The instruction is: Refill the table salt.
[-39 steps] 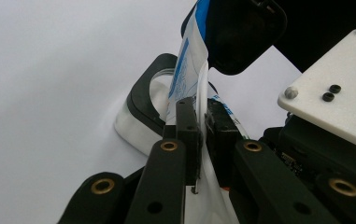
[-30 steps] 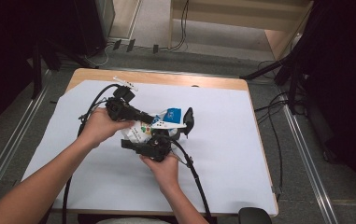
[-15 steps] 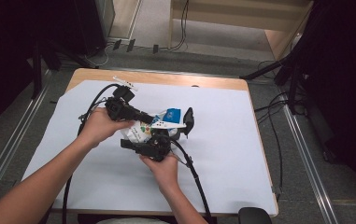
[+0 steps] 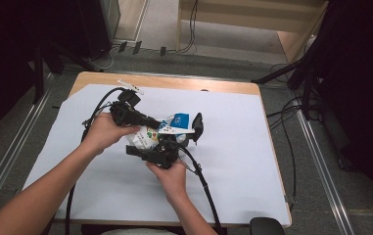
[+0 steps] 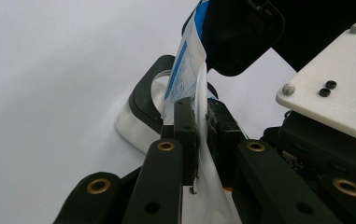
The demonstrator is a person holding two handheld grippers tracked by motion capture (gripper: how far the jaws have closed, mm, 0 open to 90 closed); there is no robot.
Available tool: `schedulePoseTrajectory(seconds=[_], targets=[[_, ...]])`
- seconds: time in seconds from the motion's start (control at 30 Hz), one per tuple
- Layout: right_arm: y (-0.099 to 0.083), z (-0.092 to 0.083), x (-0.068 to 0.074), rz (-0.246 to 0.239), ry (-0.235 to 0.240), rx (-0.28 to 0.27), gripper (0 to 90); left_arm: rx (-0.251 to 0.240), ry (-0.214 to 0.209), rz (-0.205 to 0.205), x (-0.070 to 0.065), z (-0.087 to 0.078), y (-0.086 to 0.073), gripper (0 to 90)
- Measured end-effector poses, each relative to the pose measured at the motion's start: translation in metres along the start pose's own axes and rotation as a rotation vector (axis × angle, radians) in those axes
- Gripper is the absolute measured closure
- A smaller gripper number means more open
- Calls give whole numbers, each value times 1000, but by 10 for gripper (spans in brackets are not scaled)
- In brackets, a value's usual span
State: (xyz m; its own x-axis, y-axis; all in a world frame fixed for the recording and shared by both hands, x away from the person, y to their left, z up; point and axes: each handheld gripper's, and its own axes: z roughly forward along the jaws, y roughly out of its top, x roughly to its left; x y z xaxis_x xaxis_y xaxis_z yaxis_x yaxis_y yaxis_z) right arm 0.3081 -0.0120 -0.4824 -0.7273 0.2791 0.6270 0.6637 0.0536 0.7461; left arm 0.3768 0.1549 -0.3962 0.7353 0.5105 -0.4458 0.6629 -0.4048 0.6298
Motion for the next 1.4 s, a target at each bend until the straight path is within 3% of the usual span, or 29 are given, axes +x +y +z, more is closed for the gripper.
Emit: schedulePoseTrajectory(seconds=[0.93,1.13,1.4], targets=[[2,1,1,7,6,-16,720,-9,1,-7,0,-3,1,850],[2,1,0,6,5,-22,720,2,35,25,-5,-1,5,852],[2,1,-1,8,7,-24,720,7,26,18,-4,0,5,853]])
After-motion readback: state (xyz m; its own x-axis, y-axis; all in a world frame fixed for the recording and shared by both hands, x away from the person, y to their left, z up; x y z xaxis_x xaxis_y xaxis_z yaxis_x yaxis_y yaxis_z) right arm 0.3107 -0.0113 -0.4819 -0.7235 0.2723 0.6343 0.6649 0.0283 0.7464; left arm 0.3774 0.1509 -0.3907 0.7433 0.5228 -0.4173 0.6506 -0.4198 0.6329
